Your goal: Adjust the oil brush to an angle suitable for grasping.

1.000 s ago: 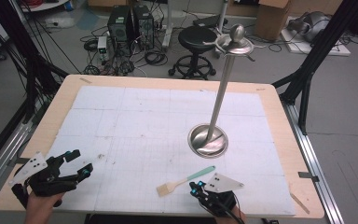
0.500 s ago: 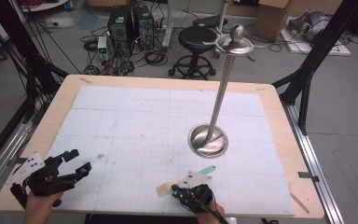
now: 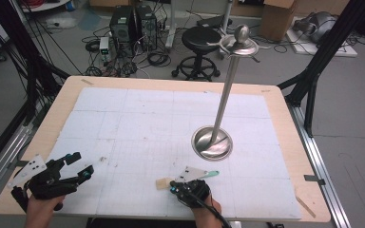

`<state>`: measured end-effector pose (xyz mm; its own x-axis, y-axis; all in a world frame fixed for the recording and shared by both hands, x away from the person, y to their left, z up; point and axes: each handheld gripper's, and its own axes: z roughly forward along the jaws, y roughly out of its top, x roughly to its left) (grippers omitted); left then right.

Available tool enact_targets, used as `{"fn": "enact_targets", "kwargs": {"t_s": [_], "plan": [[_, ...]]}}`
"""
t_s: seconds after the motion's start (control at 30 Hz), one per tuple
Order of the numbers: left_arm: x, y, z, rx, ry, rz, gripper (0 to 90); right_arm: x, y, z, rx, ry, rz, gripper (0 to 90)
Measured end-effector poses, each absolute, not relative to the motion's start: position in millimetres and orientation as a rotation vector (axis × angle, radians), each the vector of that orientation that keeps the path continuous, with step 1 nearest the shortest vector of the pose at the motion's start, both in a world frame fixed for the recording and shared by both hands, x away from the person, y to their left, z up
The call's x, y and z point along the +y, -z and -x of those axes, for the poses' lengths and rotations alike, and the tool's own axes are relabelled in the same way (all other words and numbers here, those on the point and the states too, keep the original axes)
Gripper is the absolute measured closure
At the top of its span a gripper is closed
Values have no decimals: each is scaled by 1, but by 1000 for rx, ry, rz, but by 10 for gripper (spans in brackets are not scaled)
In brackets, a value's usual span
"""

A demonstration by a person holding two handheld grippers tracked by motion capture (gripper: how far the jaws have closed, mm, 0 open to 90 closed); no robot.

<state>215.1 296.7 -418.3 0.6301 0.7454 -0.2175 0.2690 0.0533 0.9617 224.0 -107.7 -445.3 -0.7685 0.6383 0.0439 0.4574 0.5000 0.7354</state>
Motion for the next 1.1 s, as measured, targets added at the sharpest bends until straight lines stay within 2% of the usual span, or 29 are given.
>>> {"fn": "enact_targets", "kwargs": {"t_s": [0.33, 0.47, 0.5, 0.53, 0.57, 0.6, 0.63, 0.77, 0.87, 1.1], "plan": [[298, 418, -215, 890, -445, -1516, 225, -101, 446, -238, 2475, -1173, -1012, 891], [300, 419, -215, 892, -443, -1517, 225, -134, 436, -235, 2372, -1207, -1074, 891], [299, 419, -215, 892, -441, -1514, 225, -160, 431, -234, 2302, -1209, -1138, 892], [299, 419, -215, 892, -441, -1514, 224, -160, 431, -234, 2302, -1209, -1138, 892], [298, 419, -215, 888, -442, -1517, 225, -185, 430, -232, 2228, -1181, -1212, 891], [298, 419, -215, 888, -442, -1517, 225, -185, 430, -232, 2228, -1181, -1212, 891], [297, 419, -215, 890, -440, -1515, 224, -207, 431, -231, 2162, -1147, -1280, 891], [296, 419, -215, 887, -441, -1517, 225, -226, 434, -230, 2091, -1100, -1367, 891], [298, 419, -215, 888, -443, -1520, 225, -232, 438, -231, 2068, -1039, -1403, 891], [298, 419, -215, 891, -444, -1513, 225, -217, 447, -235, 2105, -957, -1400, 891]]}}
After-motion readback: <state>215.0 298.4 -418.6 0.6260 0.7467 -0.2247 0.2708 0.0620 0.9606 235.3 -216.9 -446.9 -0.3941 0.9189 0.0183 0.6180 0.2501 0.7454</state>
